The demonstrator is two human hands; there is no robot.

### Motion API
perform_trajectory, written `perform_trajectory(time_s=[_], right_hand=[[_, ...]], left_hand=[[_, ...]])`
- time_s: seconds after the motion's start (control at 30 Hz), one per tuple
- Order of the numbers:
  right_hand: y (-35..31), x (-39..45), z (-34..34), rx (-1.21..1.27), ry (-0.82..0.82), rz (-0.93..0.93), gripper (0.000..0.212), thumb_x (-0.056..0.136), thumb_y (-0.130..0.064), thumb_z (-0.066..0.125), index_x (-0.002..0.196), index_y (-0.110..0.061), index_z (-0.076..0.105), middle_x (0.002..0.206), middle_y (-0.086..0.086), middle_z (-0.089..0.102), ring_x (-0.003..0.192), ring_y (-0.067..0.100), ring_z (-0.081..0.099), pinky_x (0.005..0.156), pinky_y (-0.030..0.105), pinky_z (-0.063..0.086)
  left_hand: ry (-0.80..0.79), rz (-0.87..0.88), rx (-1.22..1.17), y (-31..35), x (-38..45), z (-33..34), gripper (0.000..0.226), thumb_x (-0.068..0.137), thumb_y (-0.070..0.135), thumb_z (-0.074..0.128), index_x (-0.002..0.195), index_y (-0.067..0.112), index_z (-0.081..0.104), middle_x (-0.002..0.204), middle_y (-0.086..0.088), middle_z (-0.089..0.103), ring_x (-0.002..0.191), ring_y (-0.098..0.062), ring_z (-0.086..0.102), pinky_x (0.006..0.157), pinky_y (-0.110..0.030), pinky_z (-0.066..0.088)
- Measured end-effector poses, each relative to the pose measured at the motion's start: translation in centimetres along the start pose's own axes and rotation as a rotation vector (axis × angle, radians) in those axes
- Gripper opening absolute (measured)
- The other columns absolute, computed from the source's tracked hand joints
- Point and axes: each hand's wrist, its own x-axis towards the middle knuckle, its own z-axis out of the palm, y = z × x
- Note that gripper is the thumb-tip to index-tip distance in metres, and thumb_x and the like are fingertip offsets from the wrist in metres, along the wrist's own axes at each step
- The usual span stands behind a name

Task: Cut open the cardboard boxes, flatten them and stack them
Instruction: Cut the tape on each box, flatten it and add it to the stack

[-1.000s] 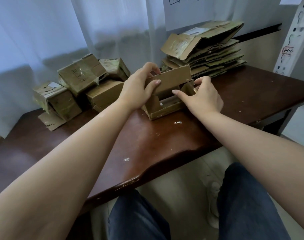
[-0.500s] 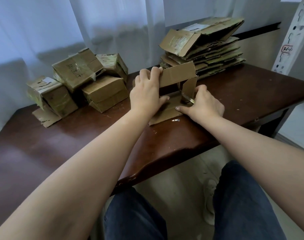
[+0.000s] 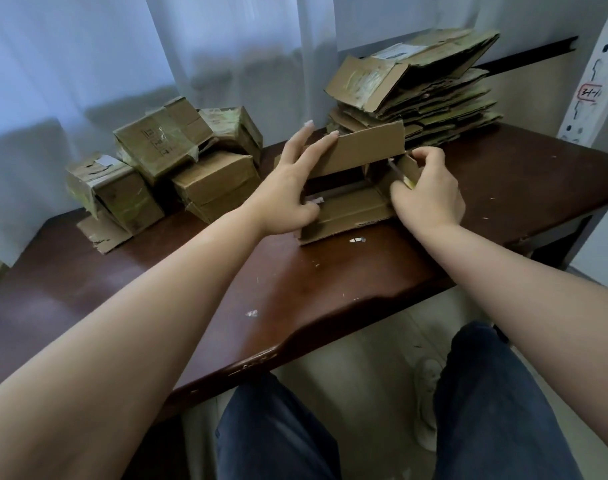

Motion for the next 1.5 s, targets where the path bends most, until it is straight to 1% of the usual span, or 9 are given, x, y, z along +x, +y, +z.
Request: perform_trajectory(time_s=[0.13,0.27,0.4,0.57,0.9,0.97,1.03,1.17,1.5], right_hand=[[0.7,0.3,-1.0,0.103,-0.068,-0.028,0.039,0.084,-0.019,0.057,0.121,-0.031,0.052,0.092,-0.01,0.062,0.092,0.016,0.059,0.08,0.036,0.049],[1.3,0.6,-1.2,0.182,-0.084,-0.058,0.031,0.081,-0.028,0.057,0.112,-0.028,0.061,0.076,-0.01,0.066,0.085,0.016,0.064,0.083,0.038,0.053],[1.8,0.9,-1.9,0.263,-0.01,-0.019,0.03,0.083,-0.026,0.05,0.109,-0.024,0.065,0.079,-0.011,0.067,0.095,0.014,0.064,0.089,0.036,0.05],[2.6,1.8,-3.1,0.276,0.114,0.064,0.033,0.086,-0.027,0.049,0.113,-0.019,0.066,0.092,-0.006,0.068,0.099,0.015,0.062,0.084,0.028,0.046],[3.3,2.0,-3.3,0.097,0.057,0.039,0.026,0.09,-0.025,0.05,0.111,-0.021,0.066,0.108,-0.003,0.066,0.105,0.019,0.06,0.09,0.036,0.049],[3.0,2.1,-3.1,0.063,0.038,0.02,0.026,0.092,-0.025,0.05,0.11,-0.021,0.067,0.111,-0.002,0.066,0.107,0.02,0.059,0.089,0.034,0.048],[2.6,2.2,-2.9,0.031,0.025,0.004,0.026,0.093,-0.027,0.048,0.11,-0.021,0.067,0.112,-0.002,0.066,0.108,0.021,0.057,0.087,0.032,0.045],[1.7,2.9,-3.0,0.005,0.031,-0.043,0.025,0.094,-0.03,0.047,0.105,-0.023,0.068,0.108,-0.001,0.067,0.106,0.023,0.058,0.084,0.031,0.043],[0.3,4.9,-1.1,-0.375,-0.342,0.041,0.034,0.102,-0.028,0.035,0.112,-0.008,0.06,0.118,0.016,0.06,0.112,0.037,0.052,0.086,0.036,0.039]], left_hand=[[0.1,0.006,-0.098,-1.1,-1.3,-0.5,0.097,0.07,-0.001,0.051,0.153,0.023,0.008,0.16,-0.011,0.004,0.149,-0.016,0.002,0.11,-0.01,0.02],[0.103,-0.135,-0.195,-2.0,-2.2,-0.3,0.088,0.075,0.006,0.051,0.151,0.013,0.007,0.131,-0.018,0.054,0.113,-0.028,0.06,0.101,-0.041,0.046],[0.0,-0.2,-0.069,-1.2,-1.7,-0.2,0.074,0.084,-0.003,0.051,0.151,0.016,0.025,0.156,-0.016,0.026,0.138,-0.029,0.037,0.1,-0.013,0.026],[-0.193,-0.14,-0.071,0.3,0.0,1.7,0.069,0.087,-0.007,0.045,0.151,0.013,0.027,0.16,-0.01,0.015,0.149,-0.018,0.001,0.116,-0.024,0.002],[-0.45,-0.15,0.023,0.2,0.8,3.7,0.067,0.09,0.062,0.036,0.142,0.021,0.047,0.156,-0.005,0.031,0.146,-0.017,0.022,0.12,-0.036,0.014],[-0.368,-0.128,0.077,0.4,1.0,3.4,0.06,0.094,0.067,0.029,0.092,0.019,0.066,0.114,-0.008,0.067,0.111,-0.024,0.057,0.098,-0.037,0.041],[-0.244,-0.101,0.151,0.8,1.0,3.3,0.066,0.097,0.062,0.029,0.066,0.008,0.052,0.063,-0.008,0.055,0.064,-0.023,0.052,0.064,-0.036,0.041],[-0.105,-0.091,0.156,0.3,1.0,3.0,0.075,0.09,0.069,0.032,0.076,0.006,0.071,0.063,-0.009,0.064,0.055,-0.017,0.055,0.059,-0.039,0.049],[0.015,-0.066,0.05,-2.5,-1.1,4.6,0.052,0.087,0.053,0.057,0.128,0.021,0.057,0.133,-0.006,0.057,0.131,-0.019,0.045,0.11,-0.038,0.035]])
